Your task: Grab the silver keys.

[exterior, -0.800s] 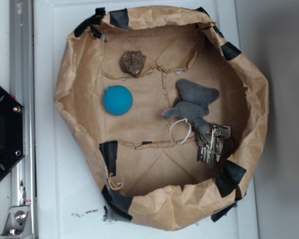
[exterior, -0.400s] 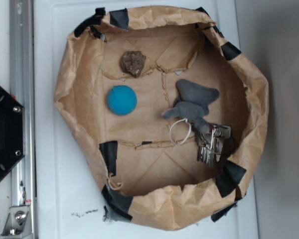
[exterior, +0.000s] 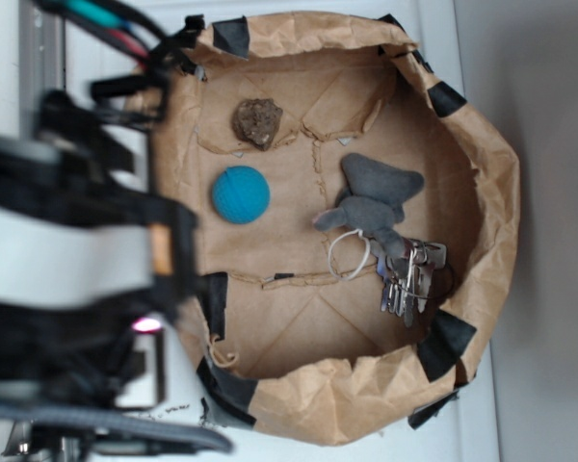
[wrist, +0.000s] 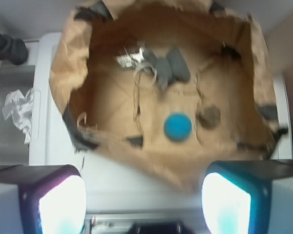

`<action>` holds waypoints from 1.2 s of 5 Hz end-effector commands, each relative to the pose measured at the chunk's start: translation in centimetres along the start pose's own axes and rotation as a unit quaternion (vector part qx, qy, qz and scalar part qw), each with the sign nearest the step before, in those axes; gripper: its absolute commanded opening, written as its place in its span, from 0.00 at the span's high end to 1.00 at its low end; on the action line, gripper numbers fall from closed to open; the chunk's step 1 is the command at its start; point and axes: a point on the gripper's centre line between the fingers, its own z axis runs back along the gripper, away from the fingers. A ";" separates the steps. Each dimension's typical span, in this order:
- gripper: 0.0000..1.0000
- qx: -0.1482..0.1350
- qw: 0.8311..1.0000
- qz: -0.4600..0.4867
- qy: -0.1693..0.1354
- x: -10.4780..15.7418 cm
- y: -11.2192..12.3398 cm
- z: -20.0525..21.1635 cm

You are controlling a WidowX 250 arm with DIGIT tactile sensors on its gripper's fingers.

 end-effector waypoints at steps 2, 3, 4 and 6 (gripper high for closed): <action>0.00 -0.024 0.998 -0.058 -0.015 4.9 5.5 -7.1; 0.00 -0.019 0.998 -0.059 -0.005 6.2 4.2 -9.5; 0.00 -0.020 0.993 -0.116 -0.014 7.0 0.4 -12.8; 0.00 -0.028 0.978 -0.185 -0.094 6.1 -4.1 -14.9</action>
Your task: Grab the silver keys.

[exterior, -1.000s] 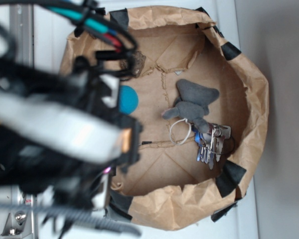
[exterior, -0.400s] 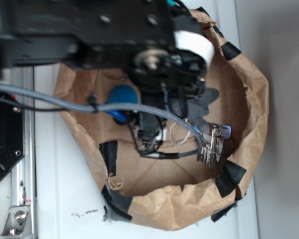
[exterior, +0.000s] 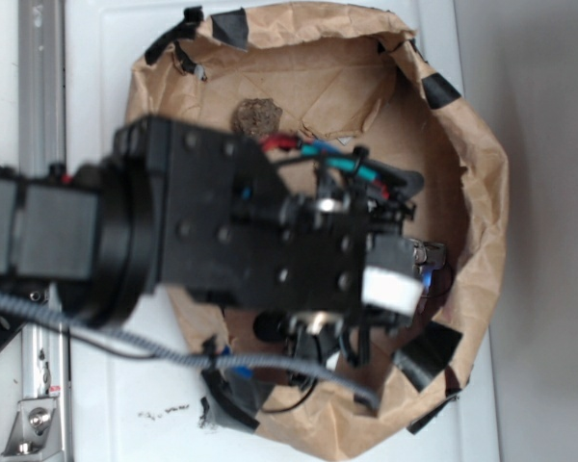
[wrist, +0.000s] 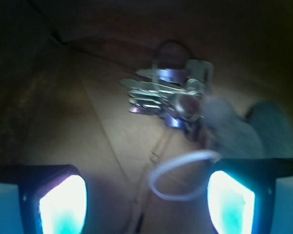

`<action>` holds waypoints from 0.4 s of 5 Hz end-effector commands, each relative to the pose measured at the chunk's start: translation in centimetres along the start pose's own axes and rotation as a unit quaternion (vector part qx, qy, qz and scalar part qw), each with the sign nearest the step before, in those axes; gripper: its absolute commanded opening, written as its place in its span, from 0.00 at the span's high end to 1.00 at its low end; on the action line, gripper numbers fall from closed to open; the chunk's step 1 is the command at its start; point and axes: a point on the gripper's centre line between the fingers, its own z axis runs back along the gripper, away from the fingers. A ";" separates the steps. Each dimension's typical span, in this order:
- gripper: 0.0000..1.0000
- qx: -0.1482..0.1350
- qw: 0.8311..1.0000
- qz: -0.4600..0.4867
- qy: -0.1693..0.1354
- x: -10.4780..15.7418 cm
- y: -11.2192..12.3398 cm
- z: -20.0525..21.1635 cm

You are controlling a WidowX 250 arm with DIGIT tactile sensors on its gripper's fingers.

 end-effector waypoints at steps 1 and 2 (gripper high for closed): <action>0.00 0.002 0.993 -0.043 -0.108 0.6 -3.3 0.1; 0.00 0.000 0.995 -0.029 -0.096 0.9 -2.8 -1.6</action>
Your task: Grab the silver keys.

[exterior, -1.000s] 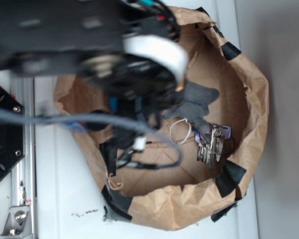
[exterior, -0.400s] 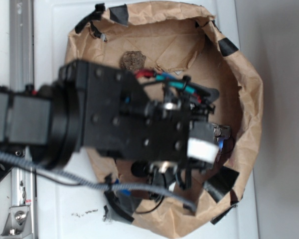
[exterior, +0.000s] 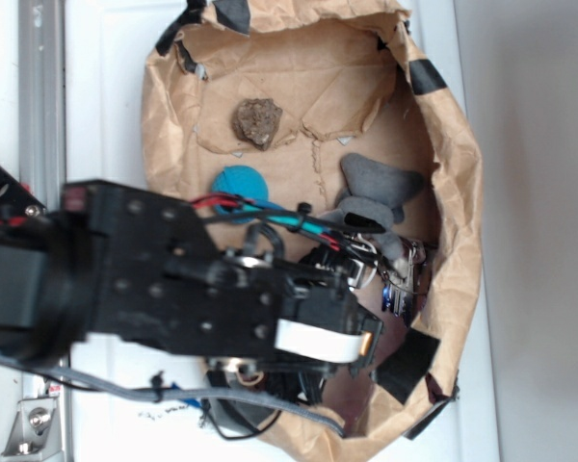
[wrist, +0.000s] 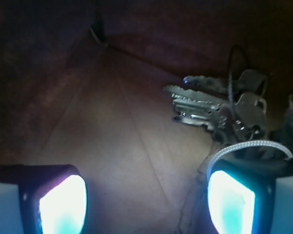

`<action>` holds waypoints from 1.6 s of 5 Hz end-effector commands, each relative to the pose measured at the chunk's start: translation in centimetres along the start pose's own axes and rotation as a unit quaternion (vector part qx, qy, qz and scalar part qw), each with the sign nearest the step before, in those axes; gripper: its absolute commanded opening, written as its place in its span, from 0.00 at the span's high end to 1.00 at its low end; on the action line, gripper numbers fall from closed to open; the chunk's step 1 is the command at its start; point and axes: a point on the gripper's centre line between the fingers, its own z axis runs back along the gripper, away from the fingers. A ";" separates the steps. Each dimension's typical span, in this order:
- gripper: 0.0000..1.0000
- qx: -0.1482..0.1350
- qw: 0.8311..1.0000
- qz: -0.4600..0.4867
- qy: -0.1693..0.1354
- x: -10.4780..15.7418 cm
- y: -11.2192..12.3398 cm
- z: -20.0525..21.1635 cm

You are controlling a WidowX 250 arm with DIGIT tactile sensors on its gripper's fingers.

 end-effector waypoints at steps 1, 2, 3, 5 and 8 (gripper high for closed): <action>0.00 0.004 1.000 -0.012 -0.023 2.6 -0.7 -0.8; 0.00 0.008 1.000 0.015 -0.015 3.5 0.8 -1.8; 0.00 0.022 0.999 0.047 0.000 3.7 3.0 -2.8; 1.00 0.022 0.998 0.057 0.007 3.9 3.5 -3.2; 1.00 0.008 0.998 0.061 0.011 2.5 3.7 0.7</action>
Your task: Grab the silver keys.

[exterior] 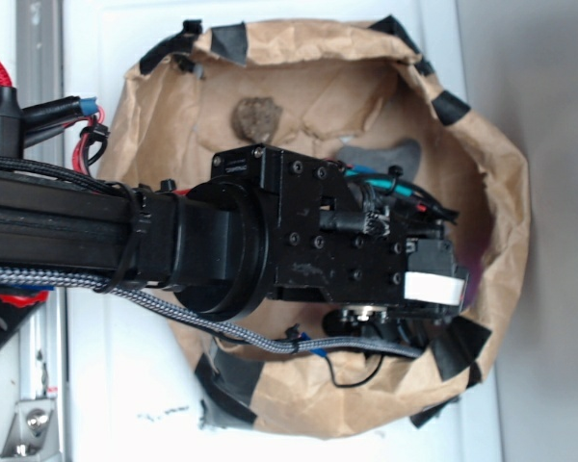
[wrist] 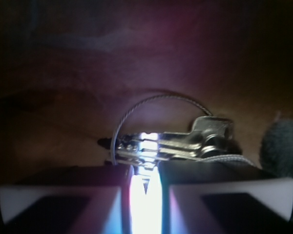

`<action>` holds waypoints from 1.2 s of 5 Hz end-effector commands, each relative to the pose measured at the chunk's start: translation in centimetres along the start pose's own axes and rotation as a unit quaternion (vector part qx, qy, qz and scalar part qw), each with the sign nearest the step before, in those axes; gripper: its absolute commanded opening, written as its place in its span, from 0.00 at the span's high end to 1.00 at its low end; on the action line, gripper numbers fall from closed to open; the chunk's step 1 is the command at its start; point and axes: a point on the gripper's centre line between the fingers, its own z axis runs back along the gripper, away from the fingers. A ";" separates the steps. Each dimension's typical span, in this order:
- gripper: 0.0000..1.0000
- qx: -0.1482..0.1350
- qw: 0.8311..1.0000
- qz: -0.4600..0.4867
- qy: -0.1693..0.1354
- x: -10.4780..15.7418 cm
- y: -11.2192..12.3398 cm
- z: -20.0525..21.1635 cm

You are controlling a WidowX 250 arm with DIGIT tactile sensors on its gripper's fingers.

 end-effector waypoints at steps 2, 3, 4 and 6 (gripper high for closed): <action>1.00 0.002 0.990 0.124 0.060 -1.2 1.6 10.6; 1.00 -0.011 0.989 0.140 0.050 -1.3 1.7 13.1; 1.00 -0.035 0.984 0.167 0.056 -2.0 0.6 16.8; 0.00 -0.027 0.996 0.085 0.014 -2.5 -0.7 15.0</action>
